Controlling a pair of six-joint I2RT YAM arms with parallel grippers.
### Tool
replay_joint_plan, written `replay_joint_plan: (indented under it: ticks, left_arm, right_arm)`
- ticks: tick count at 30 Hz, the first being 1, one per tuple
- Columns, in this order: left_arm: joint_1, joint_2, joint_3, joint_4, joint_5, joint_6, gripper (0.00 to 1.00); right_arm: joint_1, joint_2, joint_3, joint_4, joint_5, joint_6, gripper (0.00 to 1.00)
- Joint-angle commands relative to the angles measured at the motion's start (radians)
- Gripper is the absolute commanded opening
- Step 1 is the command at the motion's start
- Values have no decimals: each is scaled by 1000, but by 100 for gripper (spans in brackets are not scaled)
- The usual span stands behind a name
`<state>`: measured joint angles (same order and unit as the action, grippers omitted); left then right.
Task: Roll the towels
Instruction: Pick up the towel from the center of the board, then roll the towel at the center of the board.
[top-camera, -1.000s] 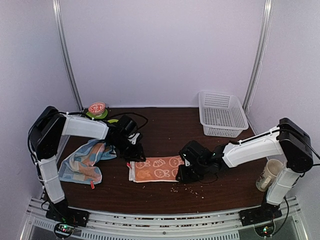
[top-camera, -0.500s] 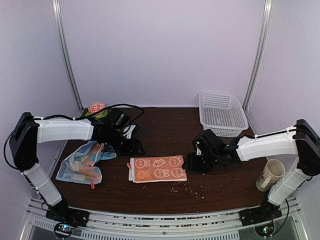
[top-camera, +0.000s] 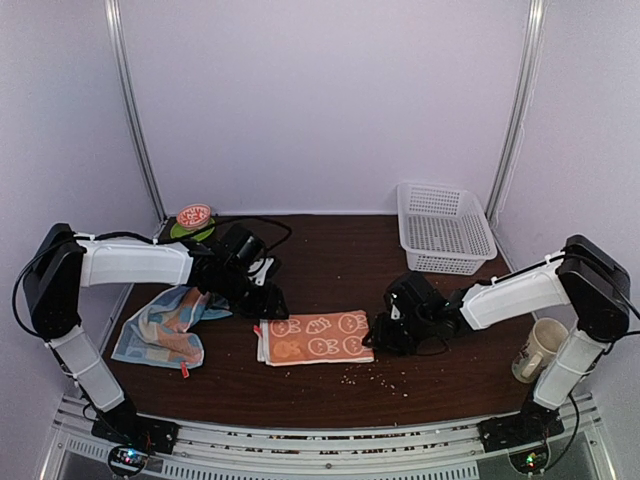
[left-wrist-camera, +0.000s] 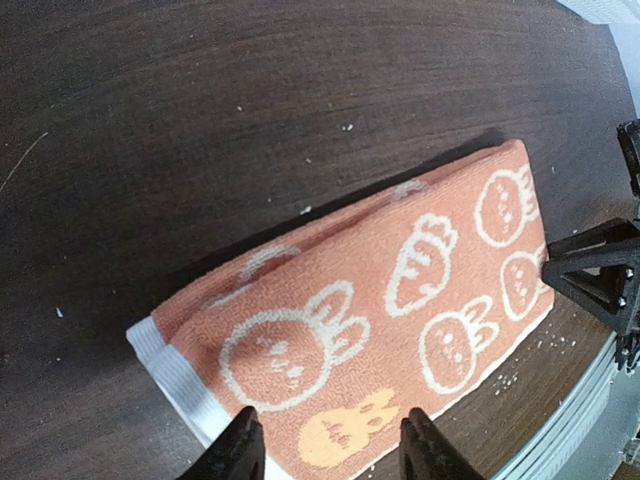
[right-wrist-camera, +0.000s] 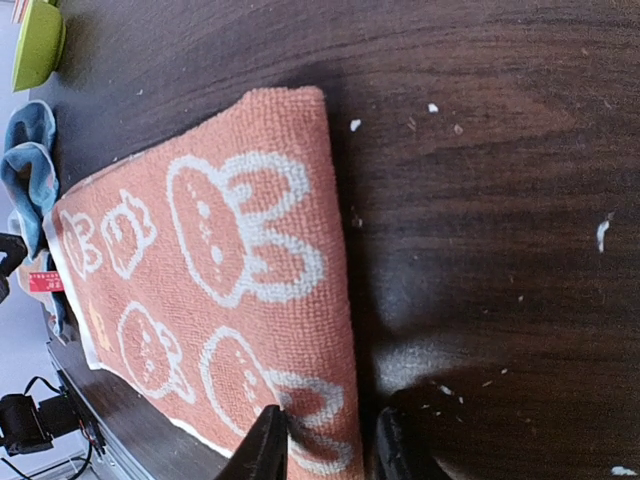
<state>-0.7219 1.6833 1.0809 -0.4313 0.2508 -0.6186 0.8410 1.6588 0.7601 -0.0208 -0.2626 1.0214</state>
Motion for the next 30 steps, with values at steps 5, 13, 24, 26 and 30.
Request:
replay_joint_plan:
  ticks: [5,13,24,26,30]
  left_arm:
    - [-13,22,-7,9,-10,16,47]
    - [-40,48,13,13,0,32,46]
    - [-154,122,123,53,49,4,46]
    - [-170,142,154,68,62,-3,46]
    - [-189,188,216,73,75,-11,46]
  right_arm:
    - [-9,39,-40,2,-21,-1,16]
    - [-59,-72,-76,-144,42,-115,0]
    - [-97,-306,61,-704,374,-422,0]
    - [-97,-308,80,-733,411,-443,0]
    - [-91,-288,90,-711,432,-450,0]
